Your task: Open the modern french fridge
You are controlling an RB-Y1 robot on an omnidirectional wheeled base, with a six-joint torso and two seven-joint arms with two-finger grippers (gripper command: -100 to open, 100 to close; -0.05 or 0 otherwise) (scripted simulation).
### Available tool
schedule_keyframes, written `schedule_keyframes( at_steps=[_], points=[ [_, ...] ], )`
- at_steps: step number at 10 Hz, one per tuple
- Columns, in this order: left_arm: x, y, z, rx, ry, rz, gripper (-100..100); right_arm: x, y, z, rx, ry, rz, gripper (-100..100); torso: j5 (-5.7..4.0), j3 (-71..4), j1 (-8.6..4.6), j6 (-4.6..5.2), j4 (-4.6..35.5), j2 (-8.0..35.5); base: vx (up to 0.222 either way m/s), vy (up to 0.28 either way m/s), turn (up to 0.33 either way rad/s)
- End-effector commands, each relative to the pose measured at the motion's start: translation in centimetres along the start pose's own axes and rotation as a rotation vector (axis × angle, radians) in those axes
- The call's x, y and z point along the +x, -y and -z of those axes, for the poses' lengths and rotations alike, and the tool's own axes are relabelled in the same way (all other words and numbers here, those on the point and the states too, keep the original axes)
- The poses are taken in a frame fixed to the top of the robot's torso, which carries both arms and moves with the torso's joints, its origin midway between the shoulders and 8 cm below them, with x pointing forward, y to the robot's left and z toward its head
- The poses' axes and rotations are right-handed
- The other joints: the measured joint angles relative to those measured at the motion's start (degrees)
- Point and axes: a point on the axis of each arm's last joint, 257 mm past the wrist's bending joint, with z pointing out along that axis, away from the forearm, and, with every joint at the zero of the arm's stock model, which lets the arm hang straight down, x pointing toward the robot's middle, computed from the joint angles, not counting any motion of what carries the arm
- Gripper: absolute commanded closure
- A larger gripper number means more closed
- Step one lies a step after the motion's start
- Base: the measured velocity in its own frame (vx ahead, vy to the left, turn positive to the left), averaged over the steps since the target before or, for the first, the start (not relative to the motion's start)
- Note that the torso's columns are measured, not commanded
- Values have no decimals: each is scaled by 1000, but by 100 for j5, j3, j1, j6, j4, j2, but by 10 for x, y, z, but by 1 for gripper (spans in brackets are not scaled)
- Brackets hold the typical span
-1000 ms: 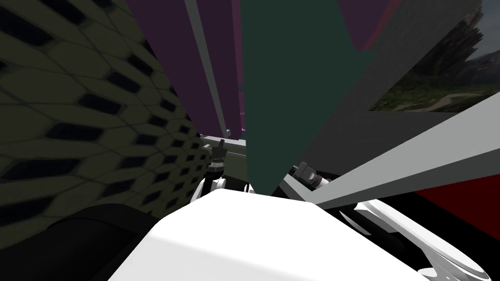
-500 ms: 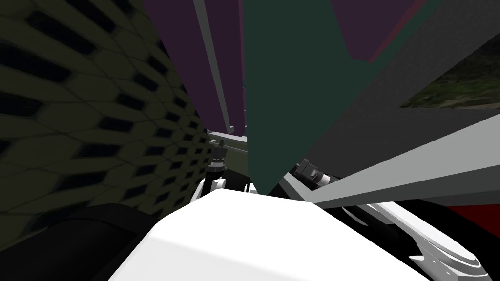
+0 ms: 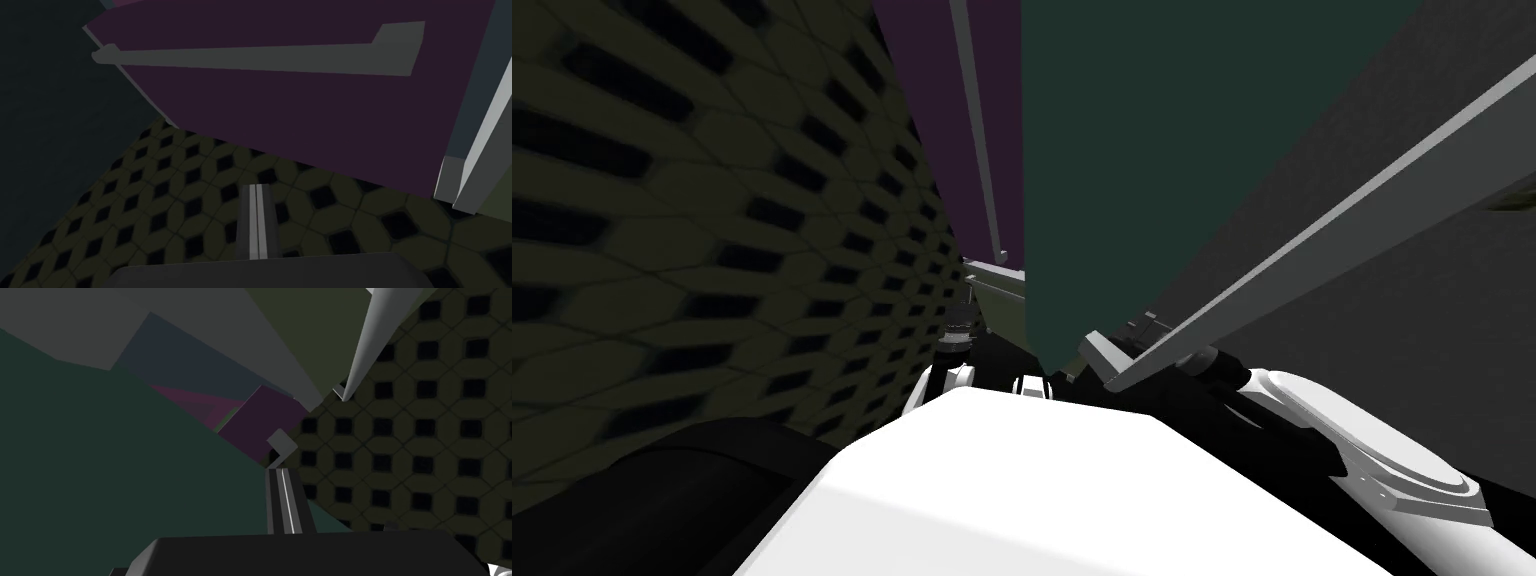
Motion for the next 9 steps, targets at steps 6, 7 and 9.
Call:
schedule_keyframes(
  at_steps=[6, 7, 9],
  points=[
    [0, 0, 0, -1, 0, 0, 0, 28, 59, 15, 29, -80, 120, -100, 48, -10, 45, 18, 30, 5, -124, -27, 186],
    [0, 0, 0, -1, 0, 0, 0, 22, 67, 16, 27, -75, 118, -100, 48, 1, 48, 8, 36, 21, 15, 23, -91],
    [0, 0, 0, 0, 0, 0, 0, 19, 71, 16, 26, -72, 116, -100, 62, -1, 54, -28, 51, 26, -1, 14, -19]
  ],
)
